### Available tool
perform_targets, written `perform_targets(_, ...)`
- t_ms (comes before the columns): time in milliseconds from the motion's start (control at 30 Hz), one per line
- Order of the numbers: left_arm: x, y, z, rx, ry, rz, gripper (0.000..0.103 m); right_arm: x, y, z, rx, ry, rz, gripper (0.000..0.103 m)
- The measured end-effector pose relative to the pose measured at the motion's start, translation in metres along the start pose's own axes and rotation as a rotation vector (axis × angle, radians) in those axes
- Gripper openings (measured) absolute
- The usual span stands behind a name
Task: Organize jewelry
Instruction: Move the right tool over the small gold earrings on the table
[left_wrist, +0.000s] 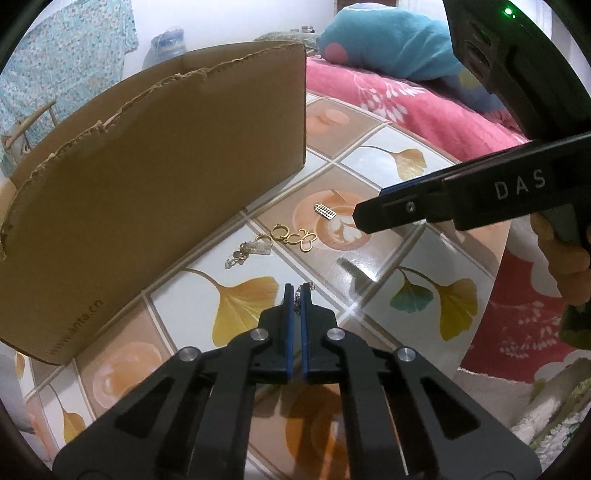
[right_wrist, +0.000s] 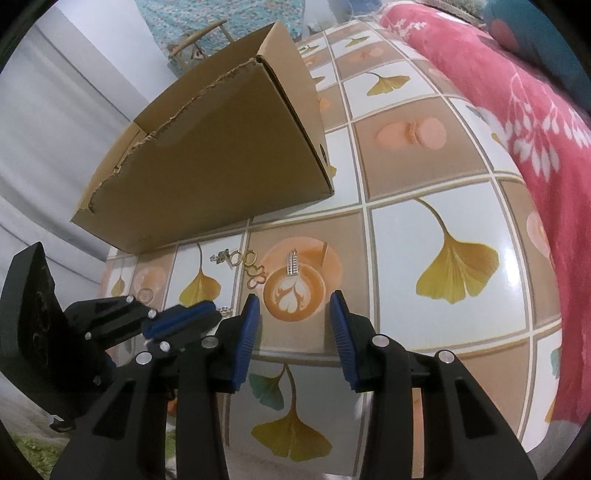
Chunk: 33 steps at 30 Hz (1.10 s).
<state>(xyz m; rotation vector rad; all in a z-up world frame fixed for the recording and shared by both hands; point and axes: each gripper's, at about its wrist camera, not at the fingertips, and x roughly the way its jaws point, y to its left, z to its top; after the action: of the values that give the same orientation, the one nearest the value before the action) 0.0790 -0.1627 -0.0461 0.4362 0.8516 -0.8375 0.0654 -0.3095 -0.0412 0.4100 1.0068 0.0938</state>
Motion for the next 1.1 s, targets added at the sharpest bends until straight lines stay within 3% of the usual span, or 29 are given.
perform_targets(300, -0.008, 0.014, -0.011, -0.034, 0.009, 0.029, 0.002, -0.001, 0.013, 0.005, -0.056, -0.014, -0.008, 0.036)
perform_targets(600, -0.021, 0.044, -0.029, -0.126, 0.019, 0.084, 0.002, 0.021, 0.037, 0.010, -0.140, 0.034, -0.004, 0.028)
perform_targets(1100, -0.022, 0.051, -0.030, -0.147, -0.008, 0.057, 0.002, 0.042, 0.060, 0.019, -0.266, 0.046, -0.137, 0.024)
